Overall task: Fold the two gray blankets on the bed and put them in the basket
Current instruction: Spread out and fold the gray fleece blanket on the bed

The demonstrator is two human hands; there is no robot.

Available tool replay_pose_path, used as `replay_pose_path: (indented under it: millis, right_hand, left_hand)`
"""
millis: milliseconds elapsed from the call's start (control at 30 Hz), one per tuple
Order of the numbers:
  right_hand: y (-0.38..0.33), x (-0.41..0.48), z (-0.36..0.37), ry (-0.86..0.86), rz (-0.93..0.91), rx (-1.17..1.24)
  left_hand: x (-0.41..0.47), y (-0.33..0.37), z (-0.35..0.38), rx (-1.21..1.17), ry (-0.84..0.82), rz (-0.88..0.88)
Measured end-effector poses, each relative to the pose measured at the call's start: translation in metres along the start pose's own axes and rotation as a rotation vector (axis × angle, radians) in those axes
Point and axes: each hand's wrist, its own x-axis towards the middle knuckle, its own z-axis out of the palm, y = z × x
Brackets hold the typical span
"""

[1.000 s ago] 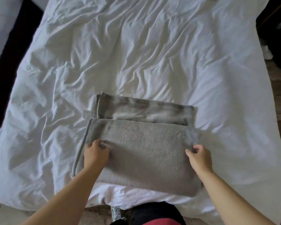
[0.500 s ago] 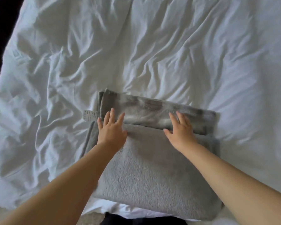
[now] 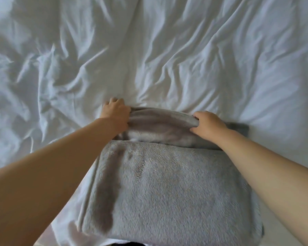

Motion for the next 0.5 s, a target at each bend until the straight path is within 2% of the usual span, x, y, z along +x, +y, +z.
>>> replay_pose_path:
  millis: [67,133,233,333,400,500]
  right_hand:
    - [0.000,-0.005,-0.002,-0.025,-0.025,-0.001]
    - [-0.001,-0.011,-0.004,-0.028,-0.064,-0.010]
    - [-0.003,-0.022,-0.006,-0.014,-0.092,-0.009]
    - [-0.006,-0.036,-0.007,0.043,-0.099,-0.006]
    - [-0.007,-0.050,-0.008,0.080,-0.100,-0.005]
    - [-0.010,-0.080,-0.012,0.088,-0.093,-0.020]
  left_hand:
    - [-0.001,-0.010,0.001,0.022,0.037,0.051]
    - [-0.002,-0.015,0.002,-0.017,-0.024,0.093]
    - [-0.004,-0.017,-0.001,-0.240,-0.172,-0.004]
    - [-0.012,-0.017,-0.004,-0.221,-0.205,-0.021]
    - [-0.027,-0.017,-0.008,-0.148,-0.132,0.012]
    - [-0.059,-0.023,-0.018,-0.116,0.104,0.067]
